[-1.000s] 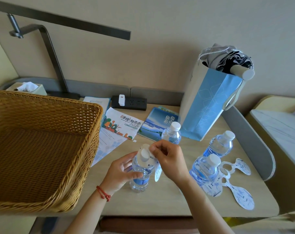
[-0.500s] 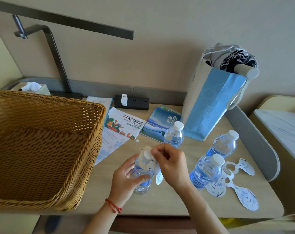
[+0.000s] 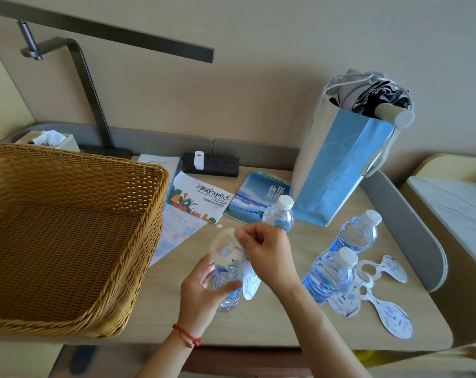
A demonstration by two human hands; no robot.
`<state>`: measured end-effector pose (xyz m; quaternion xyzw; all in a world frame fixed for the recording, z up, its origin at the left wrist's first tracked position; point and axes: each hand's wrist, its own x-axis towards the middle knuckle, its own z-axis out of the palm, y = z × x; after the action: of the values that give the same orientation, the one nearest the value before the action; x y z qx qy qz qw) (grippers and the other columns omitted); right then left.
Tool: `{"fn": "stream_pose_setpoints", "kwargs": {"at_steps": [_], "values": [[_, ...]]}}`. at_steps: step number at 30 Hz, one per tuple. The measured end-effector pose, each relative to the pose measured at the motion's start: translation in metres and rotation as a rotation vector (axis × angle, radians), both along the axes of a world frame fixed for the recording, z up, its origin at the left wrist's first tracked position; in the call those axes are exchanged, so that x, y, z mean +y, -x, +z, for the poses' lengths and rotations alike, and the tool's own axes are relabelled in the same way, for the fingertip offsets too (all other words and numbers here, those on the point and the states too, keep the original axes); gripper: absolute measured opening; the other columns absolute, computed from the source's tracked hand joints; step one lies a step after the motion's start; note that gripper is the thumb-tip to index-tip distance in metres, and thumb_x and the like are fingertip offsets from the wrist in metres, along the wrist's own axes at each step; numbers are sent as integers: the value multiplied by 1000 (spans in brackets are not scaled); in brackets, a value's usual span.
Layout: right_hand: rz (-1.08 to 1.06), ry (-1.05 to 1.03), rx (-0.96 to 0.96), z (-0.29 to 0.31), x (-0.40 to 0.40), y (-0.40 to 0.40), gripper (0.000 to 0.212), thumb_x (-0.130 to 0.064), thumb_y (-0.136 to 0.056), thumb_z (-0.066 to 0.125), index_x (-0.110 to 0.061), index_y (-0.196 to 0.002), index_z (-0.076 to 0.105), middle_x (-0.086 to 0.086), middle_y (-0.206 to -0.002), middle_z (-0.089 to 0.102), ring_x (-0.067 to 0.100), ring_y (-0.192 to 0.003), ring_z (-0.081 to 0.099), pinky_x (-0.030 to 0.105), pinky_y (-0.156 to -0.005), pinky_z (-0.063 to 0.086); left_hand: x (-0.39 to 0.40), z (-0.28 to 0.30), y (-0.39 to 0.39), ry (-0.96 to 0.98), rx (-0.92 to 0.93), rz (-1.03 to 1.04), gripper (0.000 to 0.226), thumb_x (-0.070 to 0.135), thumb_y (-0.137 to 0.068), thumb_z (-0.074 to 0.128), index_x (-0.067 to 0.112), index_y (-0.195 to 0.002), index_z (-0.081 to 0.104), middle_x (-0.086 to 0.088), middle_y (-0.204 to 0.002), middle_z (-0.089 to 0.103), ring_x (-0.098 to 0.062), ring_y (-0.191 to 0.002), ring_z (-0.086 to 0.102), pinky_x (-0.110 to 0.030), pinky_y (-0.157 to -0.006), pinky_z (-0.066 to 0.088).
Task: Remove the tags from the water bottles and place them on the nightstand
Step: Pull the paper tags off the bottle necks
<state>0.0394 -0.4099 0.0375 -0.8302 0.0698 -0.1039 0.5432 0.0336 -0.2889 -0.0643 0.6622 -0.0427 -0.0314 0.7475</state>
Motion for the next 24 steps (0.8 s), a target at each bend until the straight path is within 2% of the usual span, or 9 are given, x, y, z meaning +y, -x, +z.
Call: {"fn": "stream_pose_setpoints", "kwargs": {"at_steps": [2,3,5,8,11,14,18,24], "values": [[7,-4,20,5,-2,-7,29,-14,-84,63,-28,-59,60,-8,-53,57,5,-49,48,18,-53,41,0,0,0,-14,-5,8,64,24,-43,91,26,-101,64,5,-100,72,-12,-97,65,-20,-82,49],[15,-10,21,8,-3,-10,29,-14,-84,63,-28,-59,61,-5,-54,58,6,-49,49,18,-52,42,0,0,0,-17,-7,13,65,23,-43,91,26,-101,63,6,-100,72,-12,-96,65,-21,-82,48],[32,-64,13,13,-8,-13,27,-12,-85,63,-26,-61,64,-3,-56,61,3,-48,51,14,-50,43,0,1,1,-11,3,27,64,21,-44,85,28,-104,61,7,-101,72,-10,-98,64,-30,-88,47],[-4,-148,4,12,-22,-5,20,-9,-84,64,-17,-65,67,-9,-50,60,-1,-43,49,11,-48,41,0,1,-1,-9,2,22,69,20,-44,87,29,-107,61,4,-110,68,-13,-104,62,-42,-97,45],[-95,-178,-2,-2,-41,12,18,-9,-84,64,-11,-67,68,-15,-44,56,-3,-43,46,8,-47,37,1,-1,-2,-8,10,14,70,14,-47,90,27,-109,61,2,-110,68,-15,-106,62,-45,-99,44],[-193,-192,28,-24,-55,27,22,-9,-83,64,-14,-62,65,-13,-44,55,-2,-42,45,9,-47,37,3,-1,-4,-12,9,23,66,15,-47,86,30,-105,60,8,-103,71,-12,-102,64,-39,-95,49],[-298,-130,149,-67,-62,34,20,-12,-86,61,-13,-66,63,-4,-49,55,0,-42,45,12,-44,36,6,-1,-9,2,11,67,67,-7,-56,79,26,-110,57,3,-109,65,-7,-102,64,-41,-96,46],[-328,31,378,-124,-54,19,13,-19,-90,52,-13,-80,57,-1,-68,61,18,-66,55,26,-55,38,12,1,-15,-22,-26,61,68,-14,-61,74,15,-119,53,4,-113,63,-1,-100,63,-15,-83,50]]}}
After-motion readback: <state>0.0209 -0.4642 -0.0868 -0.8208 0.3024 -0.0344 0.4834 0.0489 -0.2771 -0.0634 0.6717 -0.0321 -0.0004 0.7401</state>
